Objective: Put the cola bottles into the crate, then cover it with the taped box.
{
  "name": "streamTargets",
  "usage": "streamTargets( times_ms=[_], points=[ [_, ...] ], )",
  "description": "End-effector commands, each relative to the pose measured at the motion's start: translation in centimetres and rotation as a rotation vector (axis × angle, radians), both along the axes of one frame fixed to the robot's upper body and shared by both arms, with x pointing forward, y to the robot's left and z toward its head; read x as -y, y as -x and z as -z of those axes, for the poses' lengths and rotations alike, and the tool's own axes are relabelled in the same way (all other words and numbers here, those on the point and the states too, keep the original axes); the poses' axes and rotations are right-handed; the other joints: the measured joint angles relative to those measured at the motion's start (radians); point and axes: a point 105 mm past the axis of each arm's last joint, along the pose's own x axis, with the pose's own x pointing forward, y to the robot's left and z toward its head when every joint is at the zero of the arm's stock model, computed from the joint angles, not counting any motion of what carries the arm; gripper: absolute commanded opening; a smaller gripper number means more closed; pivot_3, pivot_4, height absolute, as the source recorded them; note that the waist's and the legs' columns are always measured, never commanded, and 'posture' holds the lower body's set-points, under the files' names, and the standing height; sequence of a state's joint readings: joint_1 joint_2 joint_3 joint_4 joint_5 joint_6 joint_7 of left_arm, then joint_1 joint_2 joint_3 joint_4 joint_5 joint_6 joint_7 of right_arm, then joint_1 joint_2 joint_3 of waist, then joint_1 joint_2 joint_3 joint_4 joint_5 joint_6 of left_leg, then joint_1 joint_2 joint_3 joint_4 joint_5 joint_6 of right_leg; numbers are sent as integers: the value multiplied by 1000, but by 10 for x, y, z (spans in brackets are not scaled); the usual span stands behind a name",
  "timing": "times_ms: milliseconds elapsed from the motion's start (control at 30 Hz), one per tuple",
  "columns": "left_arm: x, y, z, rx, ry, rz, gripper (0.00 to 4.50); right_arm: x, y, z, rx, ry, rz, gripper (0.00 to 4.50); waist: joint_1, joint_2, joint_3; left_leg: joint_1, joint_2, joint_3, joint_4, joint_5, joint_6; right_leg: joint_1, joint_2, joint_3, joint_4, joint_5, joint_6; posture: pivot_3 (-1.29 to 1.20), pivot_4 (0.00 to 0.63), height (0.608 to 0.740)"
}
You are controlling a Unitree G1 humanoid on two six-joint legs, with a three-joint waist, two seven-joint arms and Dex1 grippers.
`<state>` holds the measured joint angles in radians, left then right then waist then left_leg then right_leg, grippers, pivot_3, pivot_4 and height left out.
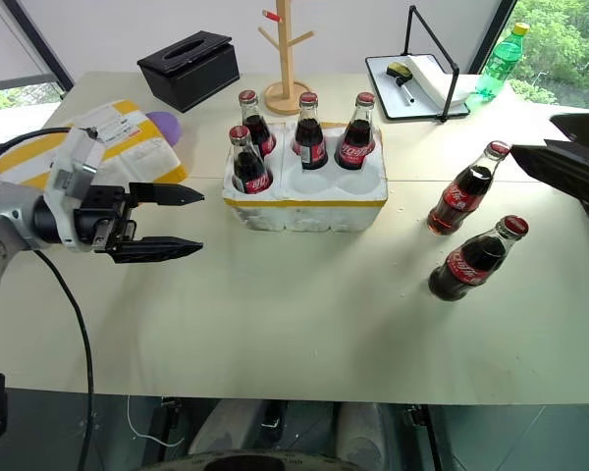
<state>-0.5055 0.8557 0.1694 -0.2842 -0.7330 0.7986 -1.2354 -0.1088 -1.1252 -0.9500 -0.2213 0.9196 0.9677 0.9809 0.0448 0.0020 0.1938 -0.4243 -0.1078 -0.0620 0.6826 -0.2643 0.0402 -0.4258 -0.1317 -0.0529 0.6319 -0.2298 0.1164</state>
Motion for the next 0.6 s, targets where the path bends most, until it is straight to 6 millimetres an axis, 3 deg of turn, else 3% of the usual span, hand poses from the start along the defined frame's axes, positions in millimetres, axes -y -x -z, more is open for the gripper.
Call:
streamTargets(
  times_ms=[33,233,433,500,600],
  points=[
    [6,-4,-2,33,2,13,4422,1,40,10,12,-10,-19,4500,0,-1,0,0,0,-1,-1,0,0,0,0,0,0,0,0,0,150,736],
    [10,-11,5,36,-6,21,4422,-1,71,56,-104,-24,7,4500,-11,1,-2,2,1,2,-1,-1,1,0,1,2,0,0,0,0,150,736],
    [14,-12,9,29,-14,44,4422,2,63,104,-203,6,150,4500,-6,0,-3,6,1,3,-1,-1,1,4,1,4,-1,-1,0,0,150,736],
    [16,-12,8,32,-11,46,4422,-9,58,125,-212,18,178,4500,-6,-1,-3,6,1,2,-1,-1,1,3,1,4,-1,0,0,0,150,736],
    [18,-12,10,28,-7,40,4422,-20,56,136,-192,-3,189,4500,-5,2,-4,5,2,2,-2,-1,0,2,1,4,-1,0,0,0,150,736]
  ],
)
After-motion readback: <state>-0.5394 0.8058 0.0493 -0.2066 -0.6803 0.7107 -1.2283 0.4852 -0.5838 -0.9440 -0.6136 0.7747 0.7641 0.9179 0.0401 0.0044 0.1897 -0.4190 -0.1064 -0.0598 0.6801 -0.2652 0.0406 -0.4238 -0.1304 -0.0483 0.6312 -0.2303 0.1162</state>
